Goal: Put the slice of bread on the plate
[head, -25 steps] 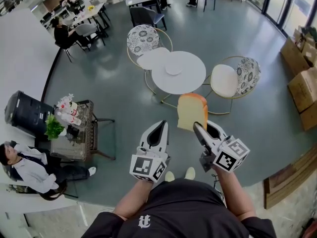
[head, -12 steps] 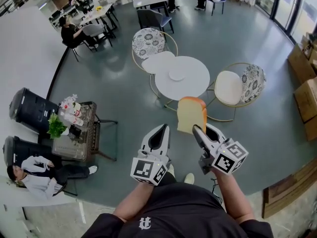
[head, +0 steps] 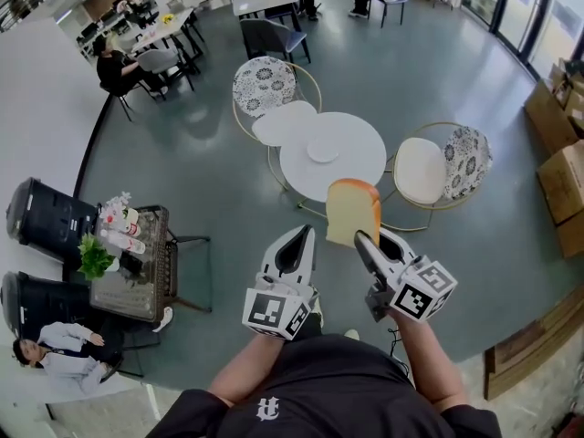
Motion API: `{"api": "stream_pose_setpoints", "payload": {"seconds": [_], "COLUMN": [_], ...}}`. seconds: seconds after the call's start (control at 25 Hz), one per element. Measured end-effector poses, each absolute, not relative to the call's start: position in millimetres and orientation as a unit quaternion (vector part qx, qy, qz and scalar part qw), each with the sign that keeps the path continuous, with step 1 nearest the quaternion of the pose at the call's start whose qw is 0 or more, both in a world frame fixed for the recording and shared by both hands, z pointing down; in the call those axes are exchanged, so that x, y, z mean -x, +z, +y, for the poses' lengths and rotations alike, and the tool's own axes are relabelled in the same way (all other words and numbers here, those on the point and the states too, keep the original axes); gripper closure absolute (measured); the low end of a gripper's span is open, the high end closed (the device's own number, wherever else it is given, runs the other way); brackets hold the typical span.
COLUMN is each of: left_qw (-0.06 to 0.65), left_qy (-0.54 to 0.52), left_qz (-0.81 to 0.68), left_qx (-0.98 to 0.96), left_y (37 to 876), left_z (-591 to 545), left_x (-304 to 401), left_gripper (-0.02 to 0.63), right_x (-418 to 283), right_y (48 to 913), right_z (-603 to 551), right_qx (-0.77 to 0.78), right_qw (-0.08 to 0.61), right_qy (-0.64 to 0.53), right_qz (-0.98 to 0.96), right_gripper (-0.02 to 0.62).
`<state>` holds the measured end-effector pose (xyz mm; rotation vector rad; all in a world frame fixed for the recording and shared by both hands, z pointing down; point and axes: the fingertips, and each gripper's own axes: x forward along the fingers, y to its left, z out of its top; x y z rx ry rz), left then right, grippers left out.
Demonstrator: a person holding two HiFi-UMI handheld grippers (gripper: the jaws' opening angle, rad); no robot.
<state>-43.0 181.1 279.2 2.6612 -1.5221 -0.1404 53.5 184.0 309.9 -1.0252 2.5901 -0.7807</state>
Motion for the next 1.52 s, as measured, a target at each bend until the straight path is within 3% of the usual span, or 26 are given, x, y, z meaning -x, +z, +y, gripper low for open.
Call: {"api": "stream_pose_setpoints", "payload": {"seconds": [0.52, 1.04, 1.52], "left_qw": [0.020, 0.028, 0.054], "left_qy": [-0.041, -0.050, -0.027], "left_qz": [-0.451, -0.448, -0.495], "left_qx": [-0.891, -0.892, -0.867], "left_y": [280.5, 295.7, 356.7], "left_z": [23.0, -78.4, -208.2], "left_x": [103.4, 99.8, 76.2], "left_gripper": [0.600, 0.600, 0.600], "right_x": [11.3, 16.1, 2.9], "right_y": [316.6, 343.9, 456.6], "right_z": [42.2, -65.8, -209.7], "right_qx": [0.396, 0.386, 0.338], "right_qw": [0.126, 0.123, 0.068], "right_qy": [-0.269, -0.307, -0.397], "right_qz": [0.869, 0.861, 0.851], "right_gripper": [0.508, 0.508, 0.508]}}
